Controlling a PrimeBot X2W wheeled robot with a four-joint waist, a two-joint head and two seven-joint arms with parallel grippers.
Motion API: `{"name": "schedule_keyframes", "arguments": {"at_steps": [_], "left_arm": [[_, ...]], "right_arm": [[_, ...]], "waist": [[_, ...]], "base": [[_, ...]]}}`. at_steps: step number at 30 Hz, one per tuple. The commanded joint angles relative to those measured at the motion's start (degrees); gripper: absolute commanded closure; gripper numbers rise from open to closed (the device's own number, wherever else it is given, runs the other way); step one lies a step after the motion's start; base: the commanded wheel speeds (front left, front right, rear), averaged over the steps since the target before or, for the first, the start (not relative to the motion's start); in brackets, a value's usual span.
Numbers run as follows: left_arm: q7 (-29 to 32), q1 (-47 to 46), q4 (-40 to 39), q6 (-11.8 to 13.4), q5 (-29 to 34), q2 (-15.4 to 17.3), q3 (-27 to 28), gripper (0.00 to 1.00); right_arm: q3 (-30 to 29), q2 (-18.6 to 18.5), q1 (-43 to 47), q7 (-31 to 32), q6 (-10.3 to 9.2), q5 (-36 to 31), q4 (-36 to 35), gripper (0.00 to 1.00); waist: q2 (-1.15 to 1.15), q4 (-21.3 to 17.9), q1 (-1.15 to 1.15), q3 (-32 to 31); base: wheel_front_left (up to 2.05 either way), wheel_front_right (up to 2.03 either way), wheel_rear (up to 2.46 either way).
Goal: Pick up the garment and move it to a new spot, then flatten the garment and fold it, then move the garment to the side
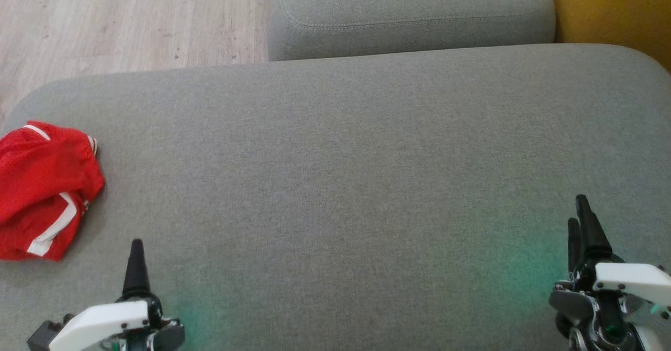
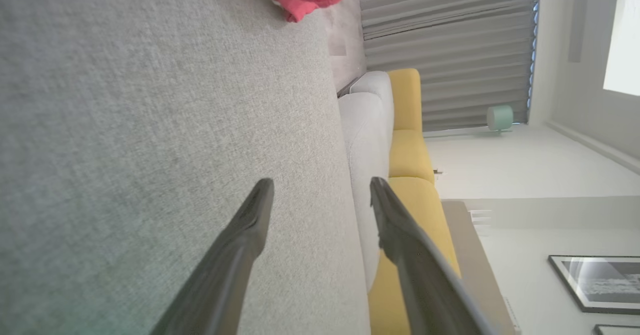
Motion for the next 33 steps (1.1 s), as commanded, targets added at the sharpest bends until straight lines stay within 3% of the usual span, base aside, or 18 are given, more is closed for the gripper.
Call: {"name": "schedule_keyframes", "arguments": {"at_steps": [1, 33], "left_arm": [[-0.8, -3.6, -1.7, -0.1, 2.4, 1.2, -0.1, 0.0], [-6.1, -7.4, 1.5, 1.7, 27.9, 3.4, -3.4, 0.0]], "right_arm": [[0.6, -1.6, -3.8, -0.9, -0.01, -1.7, -1.8, 0.0], [7.9, -4.6, -11.5, -6.3, -0.02, -24.7, 6.9, 0.0]], "waist": [[0.0, 0.0, 0.0, 0.0], [0.0, -0.1, 0.0, 1.3]], "base": [[0.0, 0.0, 0.0], [0.0, 0.0, 0.0]]}}
